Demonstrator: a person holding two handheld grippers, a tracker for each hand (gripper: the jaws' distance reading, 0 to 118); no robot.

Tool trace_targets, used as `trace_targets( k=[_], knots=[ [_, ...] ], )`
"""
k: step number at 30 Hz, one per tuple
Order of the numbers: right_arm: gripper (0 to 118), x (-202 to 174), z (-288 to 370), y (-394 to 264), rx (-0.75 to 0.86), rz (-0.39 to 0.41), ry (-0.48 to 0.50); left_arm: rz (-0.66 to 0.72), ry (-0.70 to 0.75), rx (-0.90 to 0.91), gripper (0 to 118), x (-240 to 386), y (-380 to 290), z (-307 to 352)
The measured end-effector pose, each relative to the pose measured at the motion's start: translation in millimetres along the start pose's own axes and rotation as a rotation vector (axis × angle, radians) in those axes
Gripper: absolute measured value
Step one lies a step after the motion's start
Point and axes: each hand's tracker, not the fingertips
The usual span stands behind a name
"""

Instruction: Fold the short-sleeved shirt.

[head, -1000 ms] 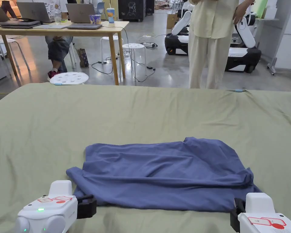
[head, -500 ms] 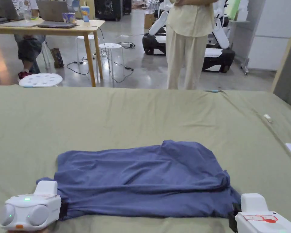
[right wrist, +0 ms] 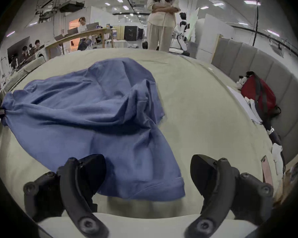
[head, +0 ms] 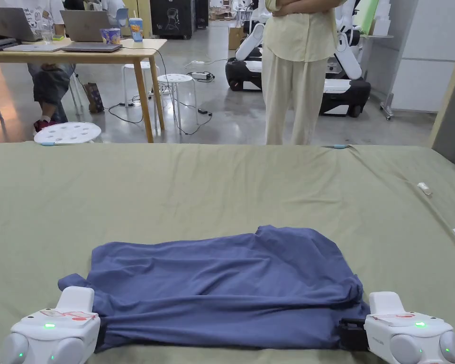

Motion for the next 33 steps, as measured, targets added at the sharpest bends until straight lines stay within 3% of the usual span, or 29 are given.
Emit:
trace_targets(
  k=[2,4,6,7,15,22,33],
  knots=[
    [84,2,-3,0,-0.053,-0.056,0.073,0.01,-0.01,0.001,5,-2,-2,-4],
    [58,5,2,-1,-0.024,-0.106,0.119,0.032,-0.021,0.006,5,-4,-4,-2],
    [20,-2,10,0,0.0,-0.061,0.098,0.054,-0.038,0.008,5,-8,-6,-2],
    [15,-3,10,-2,0.013,-0.057,0.103,0.059,-0.042,0.013,5,-8,-7,0],
    [13,-6,46,3,0.079,-0.067,0.063,0.124,-0.089,0.026,3,-24,-8,9],
    [13,-6,101,1,0.126,-0.014,0.03,0.13,-0.11,0.047,3,-32,-14,38],
    [12,-13,141,-69,0.012,0.029,0.051,0.143,-0.139,-0.02,3,-43,-82,92]
  ],
)
